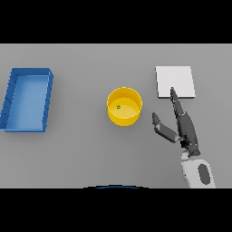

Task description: Pick up the red beaker and tilt it to pour out 1 green nut into yellow bowl. Pick up the yellow bowl and place it on the metallic measuring scale.

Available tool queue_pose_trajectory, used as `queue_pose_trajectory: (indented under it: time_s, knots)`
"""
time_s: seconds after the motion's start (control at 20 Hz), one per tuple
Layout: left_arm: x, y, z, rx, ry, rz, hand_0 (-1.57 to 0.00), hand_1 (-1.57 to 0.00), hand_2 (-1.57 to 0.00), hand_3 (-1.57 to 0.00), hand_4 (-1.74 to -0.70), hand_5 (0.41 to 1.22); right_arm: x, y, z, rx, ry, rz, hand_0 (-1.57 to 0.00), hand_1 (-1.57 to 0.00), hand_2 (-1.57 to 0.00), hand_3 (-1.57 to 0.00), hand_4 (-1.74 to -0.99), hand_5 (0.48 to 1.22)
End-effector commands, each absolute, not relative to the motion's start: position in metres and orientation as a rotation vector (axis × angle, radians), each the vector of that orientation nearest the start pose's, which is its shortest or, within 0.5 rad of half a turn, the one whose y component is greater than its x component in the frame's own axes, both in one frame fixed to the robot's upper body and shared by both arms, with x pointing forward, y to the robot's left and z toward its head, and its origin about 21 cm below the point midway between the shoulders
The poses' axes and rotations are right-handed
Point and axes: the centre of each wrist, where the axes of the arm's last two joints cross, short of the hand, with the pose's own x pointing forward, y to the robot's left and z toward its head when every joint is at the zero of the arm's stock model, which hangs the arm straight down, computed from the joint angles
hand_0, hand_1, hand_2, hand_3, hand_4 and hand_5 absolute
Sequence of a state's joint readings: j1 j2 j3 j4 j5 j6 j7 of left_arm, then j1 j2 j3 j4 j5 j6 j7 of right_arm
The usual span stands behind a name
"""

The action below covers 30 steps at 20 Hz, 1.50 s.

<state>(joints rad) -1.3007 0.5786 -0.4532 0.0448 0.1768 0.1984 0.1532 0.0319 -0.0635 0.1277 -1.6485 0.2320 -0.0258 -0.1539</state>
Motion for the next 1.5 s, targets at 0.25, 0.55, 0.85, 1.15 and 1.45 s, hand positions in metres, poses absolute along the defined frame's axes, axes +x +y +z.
queue_pose_trajectory:
  time_s: [0.25,0.55,0.85,1.15,1.45]
  knots:
    - [0.451,0.358,0.115,0.794,-1.074,-0.093,-1.57,-1.57,-1.57,-1.4,-1.74,1.221,0.242,-0.218,0.008,-0.145,-1.76,0.314,0.0,0.0,0.0,0.0,-1.201,0.696]
    - [0.437,0.36,0.076,0.736,-0.983,-0.086,-1.57,-1.57,-1.57,-1.37,-1.74,1.008,0.24,-0.216,0.008,-0.131,-1.763,0.308,0.0,0.0,0.0,0.0,-1.169,0.68]
    - [0.428,0.363,0.07,0.591,-1.038,-0.345,-1.25,-1.1,-1.05,-0.88,-1.03,0.714,0.238,-0.218,0.007,-0.146,-1.765,0.314,0.0,0.0,0.0,0.0,-1.161,0.669]
    - [0.382,0.355,0.087,0.582,-0.998,-0.476,-0.33,-0.29,-0.27,-0.23,-0.75,0.647,0.237,-0.221,0.006,-0.132,-1.77,0.32,0.0,0.0,0.0,0.0,-1.148,0.688]
    - [0.368,0.34,0.098,0.646,-1.005,-0.453,-0.09,-0.07,-0.07,-0.06,-0.7,0.653,0.241,-0.213,0.012,-0.16,-1.753,0.328,0.0,0.0,0.0,0.0,-1.178,0.679]
